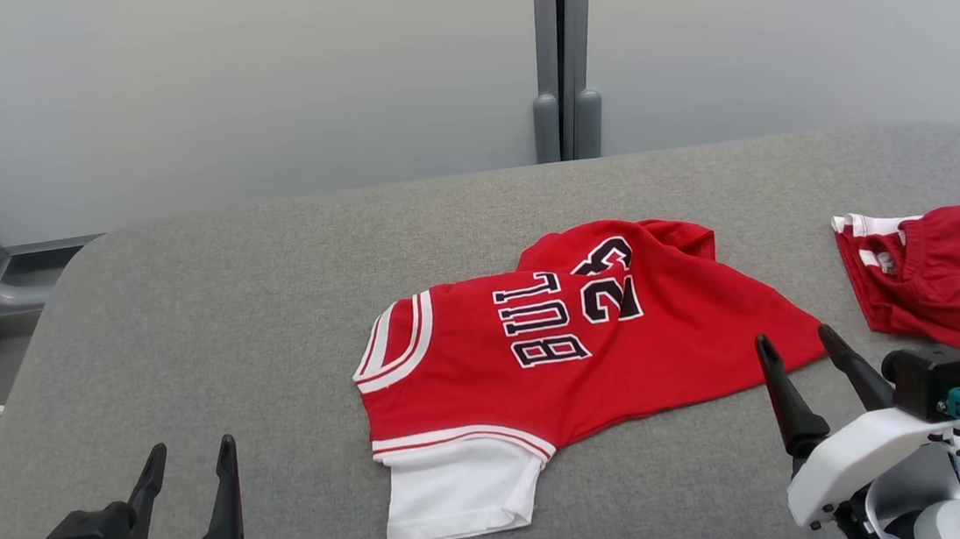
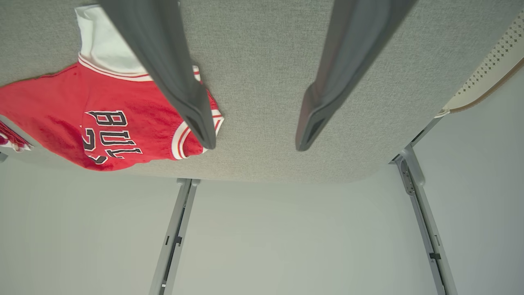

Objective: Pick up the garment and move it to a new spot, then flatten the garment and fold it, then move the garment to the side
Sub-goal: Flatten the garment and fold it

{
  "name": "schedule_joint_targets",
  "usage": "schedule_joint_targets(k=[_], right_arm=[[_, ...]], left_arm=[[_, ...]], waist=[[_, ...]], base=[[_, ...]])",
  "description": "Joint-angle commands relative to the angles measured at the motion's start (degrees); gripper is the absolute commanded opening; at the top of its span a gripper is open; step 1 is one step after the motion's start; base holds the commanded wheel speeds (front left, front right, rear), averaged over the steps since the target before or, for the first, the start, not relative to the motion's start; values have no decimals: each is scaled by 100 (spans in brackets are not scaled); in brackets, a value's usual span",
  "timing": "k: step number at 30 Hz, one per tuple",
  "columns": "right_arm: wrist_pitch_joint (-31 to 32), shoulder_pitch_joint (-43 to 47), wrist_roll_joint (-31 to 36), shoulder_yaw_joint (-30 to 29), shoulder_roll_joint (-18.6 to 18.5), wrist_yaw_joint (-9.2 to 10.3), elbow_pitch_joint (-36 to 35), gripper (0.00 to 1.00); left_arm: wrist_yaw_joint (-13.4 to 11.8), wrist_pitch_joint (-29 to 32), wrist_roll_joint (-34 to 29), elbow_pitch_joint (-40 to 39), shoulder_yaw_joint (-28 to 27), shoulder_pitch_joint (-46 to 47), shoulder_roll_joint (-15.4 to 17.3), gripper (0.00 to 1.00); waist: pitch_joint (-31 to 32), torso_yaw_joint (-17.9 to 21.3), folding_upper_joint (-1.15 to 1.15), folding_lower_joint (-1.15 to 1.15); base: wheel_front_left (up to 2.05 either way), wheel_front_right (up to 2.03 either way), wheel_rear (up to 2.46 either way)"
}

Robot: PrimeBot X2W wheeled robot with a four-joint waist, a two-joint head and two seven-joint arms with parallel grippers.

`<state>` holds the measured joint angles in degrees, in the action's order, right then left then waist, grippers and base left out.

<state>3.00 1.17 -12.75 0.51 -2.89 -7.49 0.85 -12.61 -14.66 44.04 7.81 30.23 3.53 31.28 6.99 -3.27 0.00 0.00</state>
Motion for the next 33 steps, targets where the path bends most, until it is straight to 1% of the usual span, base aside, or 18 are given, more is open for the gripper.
schedule_joint_targets(k=[1, 5, 23, 25, 28, 33], right_arm=[[-37, 106, -35, 25, -4, 0, 52, 100], [-46, 97, -33, 64, -3, 0, 95, 100], [-103, 75, -39, 59, -3, 0, 156, 100], [-106, 74, -41, 49, -3, 0, 153, 100], [-109, 62, -36, 31, -3, 0, 157, 100], [-91, 23, -34, 10, -4, 0, 145, 100]], left_arm=[[0, 32, 15, -2, 22, -11, 28, 100], [24, 65, 37, 9, 60, -61, 22, 100], [-95, 190, 66, -149, 160, -140, 16, 100], [-124, 296, 96, -133, 227, -150, -55, 100], [-63, 485, 147, -38, 383, -147, -190, 100], [46, 813, 435, 281, 602, -106, -604, 100]], waist=[[26, 9, 0, 0], [45, 23, 0, 0], [29, 50, 0, 0], [9, 47, 0, 0], [-39, 50, 0, 0], [-150, 97, 0, 0]], base=[[0, 0, 0], [0, 0, 0], [0, 0, 0], [0, 0, 0], [0, 0, 0], [0, 0, 0]])
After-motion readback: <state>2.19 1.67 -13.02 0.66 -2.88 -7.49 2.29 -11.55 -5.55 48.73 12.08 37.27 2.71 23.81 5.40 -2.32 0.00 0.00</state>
